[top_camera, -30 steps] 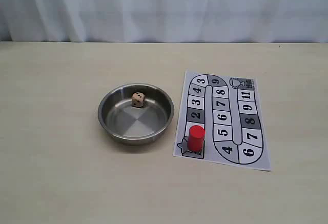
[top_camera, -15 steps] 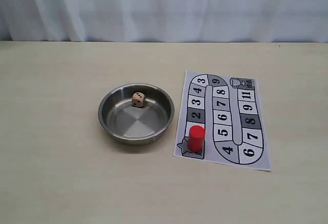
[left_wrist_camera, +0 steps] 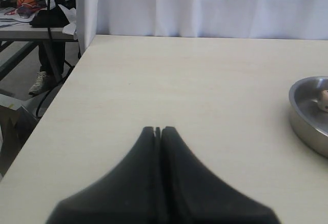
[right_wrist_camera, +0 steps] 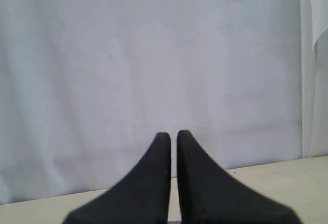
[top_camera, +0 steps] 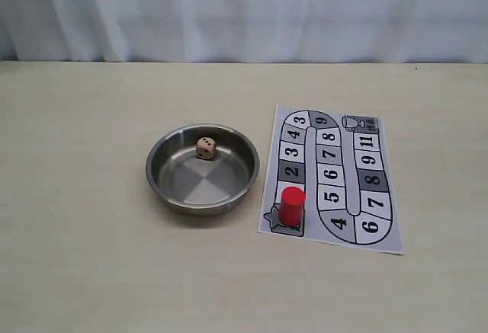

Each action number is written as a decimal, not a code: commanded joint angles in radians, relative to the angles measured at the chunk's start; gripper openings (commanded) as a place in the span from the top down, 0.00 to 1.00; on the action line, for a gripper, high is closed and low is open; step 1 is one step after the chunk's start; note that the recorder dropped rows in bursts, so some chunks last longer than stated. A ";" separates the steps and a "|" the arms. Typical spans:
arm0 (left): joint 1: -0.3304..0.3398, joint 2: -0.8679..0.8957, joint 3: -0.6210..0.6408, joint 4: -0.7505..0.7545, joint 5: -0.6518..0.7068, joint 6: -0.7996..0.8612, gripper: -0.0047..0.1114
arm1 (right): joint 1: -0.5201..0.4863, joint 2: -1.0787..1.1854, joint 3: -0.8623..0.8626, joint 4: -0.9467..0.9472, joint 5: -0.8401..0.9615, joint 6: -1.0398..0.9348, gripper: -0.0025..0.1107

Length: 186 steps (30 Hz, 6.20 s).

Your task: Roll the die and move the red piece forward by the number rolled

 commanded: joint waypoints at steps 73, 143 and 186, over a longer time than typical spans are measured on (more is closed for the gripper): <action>0.000 -0.001 0.002 0.001 -0.012 -0.006 0.96 | 0.619 1.860 -1.283 0.198 0.571 -0.303 0.52; 0.000 -0.001 0.002 0.000 -0.012 -0.006 0.96 | 0.619 2.323 -1.654 0.064 0.447 0.013 0.44; 0.000 -0.001 0.002 0.000 -0.012 -0.006 0.96 | 0.619 2.281 -1.654 0.066 0.548 -0.039 0.94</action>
